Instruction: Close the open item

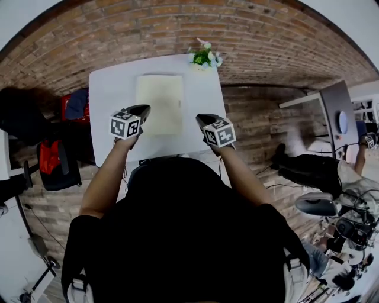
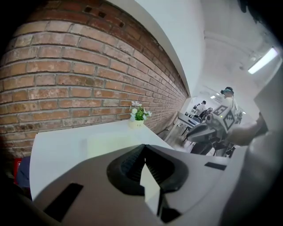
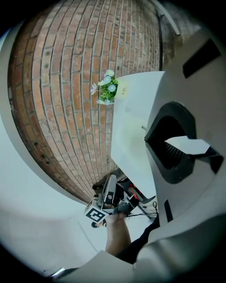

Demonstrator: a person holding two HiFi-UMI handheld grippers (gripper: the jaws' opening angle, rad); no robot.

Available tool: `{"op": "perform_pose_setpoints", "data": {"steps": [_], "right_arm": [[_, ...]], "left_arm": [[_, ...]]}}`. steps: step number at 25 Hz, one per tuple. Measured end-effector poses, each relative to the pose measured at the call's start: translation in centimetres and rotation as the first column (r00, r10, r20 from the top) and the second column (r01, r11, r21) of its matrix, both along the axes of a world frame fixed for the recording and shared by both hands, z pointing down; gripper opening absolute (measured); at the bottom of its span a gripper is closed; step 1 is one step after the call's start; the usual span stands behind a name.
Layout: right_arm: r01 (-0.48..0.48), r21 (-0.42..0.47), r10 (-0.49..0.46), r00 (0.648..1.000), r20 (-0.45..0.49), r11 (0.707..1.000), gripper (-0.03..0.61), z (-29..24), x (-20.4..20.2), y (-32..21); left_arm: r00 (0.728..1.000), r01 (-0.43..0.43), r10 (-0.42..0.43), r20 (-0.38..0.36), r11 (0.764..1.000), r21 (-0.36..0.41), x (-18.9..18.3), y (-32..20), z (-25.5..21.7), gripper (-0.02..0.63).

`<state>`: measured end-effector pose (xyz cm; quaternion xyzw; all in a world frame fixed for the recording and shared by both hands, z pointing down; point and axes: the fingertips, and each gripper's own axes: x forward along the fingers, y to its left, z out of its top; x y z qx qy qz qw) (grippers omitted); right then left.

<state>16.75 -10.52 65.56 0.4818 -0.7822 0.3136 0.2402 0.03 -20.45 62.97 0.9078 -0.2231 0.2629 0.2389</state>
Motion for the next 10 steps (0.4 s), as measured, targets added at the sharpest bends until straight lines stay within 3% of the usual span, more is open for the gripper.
{"op": "perform_pose_setpoints", "data": {"steps": [10], "right_arm": [[-0.027,0.108,0.027,1.0,0.003,0.994,0.021,-2.1,0.3,-1.0]], "left_arm": [[0.997,0.055,-0.05,-0.066,0.995,0.079,-1.5,0.9,-3.6,0.011]]}}
